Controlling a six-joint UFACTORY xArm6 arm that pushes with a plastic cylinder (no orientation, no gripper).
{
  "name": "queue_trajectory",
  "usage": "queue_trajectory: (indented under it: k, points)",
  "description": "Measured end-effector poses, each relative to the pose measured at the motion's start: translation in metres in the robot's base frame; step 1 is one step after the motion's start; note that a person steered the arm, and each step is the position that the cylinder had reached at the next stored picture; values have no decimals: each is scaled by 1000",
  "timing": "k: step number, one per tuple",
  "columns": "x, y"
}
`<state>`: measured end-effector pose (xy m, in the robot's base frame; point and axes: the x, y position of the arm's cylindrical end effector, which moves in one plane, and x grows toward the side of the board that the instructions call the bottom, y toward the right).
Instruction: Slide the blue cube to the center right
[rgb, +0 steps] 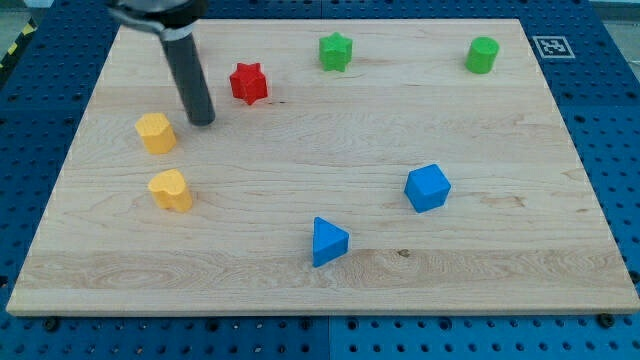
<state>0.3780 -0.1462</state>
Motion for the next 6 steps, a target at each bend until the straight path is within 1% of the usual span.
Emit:
queue_trajectory:
  k: [2, 3, 5, 6]
  points:
    - [-7, 2]
    - [11, 50]
    - [98, 135]
    - [129, 172]
